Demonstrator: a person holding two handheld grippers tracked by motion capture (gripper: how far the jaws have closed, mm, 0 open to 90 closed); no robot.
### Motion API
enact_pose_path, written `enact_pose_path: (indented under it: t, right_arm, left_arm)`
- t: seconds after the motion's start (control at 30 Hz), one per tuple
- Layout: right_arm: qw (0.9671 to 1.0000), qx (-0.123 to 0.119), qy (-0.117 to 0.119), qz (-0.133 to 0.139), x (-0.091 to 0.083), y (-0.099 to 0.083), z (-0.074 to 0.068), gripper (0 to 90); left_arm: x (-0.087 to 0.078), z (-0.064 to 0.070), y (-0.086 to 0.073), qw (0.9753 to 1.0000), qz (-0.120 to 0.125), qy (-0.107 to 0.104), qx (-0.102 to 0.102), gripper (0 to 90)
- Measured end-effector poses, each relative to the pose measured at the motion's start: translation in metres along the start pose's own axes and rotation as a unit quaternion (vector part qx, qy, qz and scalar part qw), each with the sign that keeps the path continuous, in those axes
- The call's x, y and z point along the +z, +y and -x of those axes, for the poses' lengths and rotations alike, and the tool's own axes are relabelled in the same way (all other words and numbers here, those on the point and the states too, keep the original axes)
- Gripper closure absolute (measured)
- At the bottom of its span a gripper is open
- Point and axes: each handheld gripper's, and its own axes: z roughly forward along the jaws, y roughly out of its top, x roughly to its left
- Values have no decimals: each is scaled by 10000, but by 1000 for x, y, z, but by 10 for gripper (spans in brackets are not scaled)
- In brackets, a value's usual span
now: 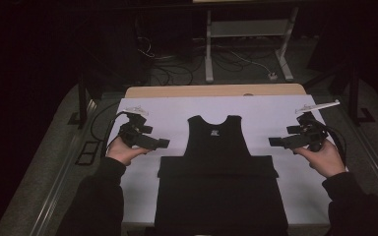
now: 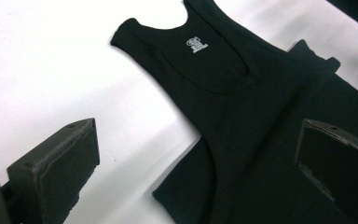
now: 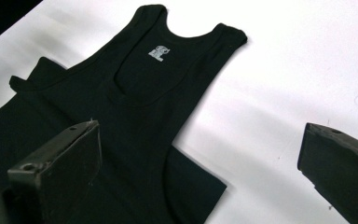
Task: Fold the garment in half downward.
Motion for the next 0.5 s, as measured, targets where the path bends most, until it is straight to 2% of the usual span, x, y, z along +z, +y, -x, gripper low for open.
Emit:
enact_pose_path:
  t: [0.37,0.5]
  right_arm:
    - [10000,75,-12,-12,11,5,14,0]
    - [10000,87,-7,4,14,8,17,0]
  left_arm:
    - [8,-7,11,10000,-34,11,72,0]
    - [10,-10,15,10000,-27,12,42,0]
